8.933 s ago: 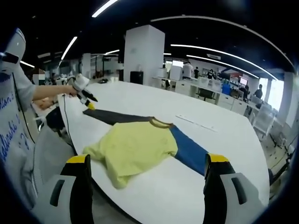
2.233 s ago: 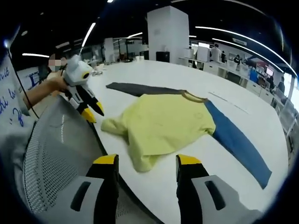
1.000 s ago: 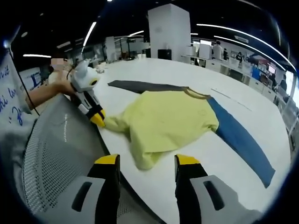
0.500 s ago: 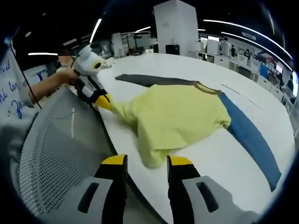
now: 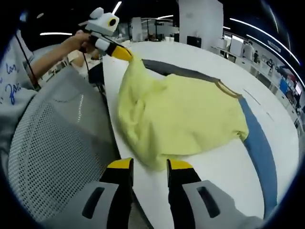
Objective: Fold the garment on the visible template until the final outline fits inside the template.
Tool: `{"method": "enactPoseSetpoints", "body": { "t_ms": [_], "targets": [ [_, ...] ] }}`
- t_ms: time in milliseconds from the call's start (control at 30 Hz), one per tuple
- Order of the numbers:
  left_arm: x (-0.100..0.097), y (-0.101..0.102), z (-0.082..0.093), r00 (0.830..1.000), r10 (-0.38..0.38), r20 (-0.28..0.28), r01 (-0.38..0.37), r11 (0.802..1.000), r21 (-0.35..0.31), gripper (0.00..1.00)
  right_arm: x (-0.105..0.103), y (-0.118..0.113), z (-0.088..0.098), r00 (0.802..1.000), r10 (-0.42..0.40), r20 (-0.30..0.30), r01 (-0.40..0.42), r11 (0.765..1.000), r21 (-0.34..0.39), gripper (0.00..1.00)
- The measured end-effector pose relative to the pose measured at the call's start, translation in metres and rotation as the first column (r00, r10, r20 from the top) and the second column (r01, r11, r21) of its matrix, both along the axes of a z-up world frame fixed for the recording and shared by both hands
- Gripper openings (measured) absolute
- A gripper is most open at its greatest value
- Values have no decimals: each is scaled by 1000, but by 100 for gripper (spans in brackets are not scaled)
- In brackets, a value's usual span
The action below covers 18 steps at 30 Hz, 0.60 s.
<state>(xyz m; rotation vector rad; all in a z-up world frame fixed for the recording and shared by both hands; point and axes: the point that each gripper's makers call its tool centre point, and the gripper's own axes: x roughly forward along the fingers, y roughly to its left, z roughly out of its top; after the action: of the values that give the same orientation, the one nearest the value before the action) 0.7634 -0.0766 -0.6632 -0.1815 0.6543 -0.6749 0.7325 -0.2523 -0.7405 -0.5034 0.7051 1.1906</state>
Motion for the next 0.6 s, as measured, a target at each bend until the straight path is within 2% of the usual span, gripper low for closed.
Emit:
{"method": "enactPoseSetpoints", "body": {
  "t_ms": [167,400,600],
  "targets": [
    [3,4,2,1000,8,8,-8,1000,-6,0,5,3,-10,1000,25,-18,-26,999,-27,27],
    [2,7,0,1000,17,0,-17,1000,-9,0,19,-6,-16,999,-40,-25,39,998,-41,21],
    [5,10,-2,1000,20,-1,-20,1000,-6,0,30,-9,-29,995,-82,-50,79,995,-54,17]
  ]
}}
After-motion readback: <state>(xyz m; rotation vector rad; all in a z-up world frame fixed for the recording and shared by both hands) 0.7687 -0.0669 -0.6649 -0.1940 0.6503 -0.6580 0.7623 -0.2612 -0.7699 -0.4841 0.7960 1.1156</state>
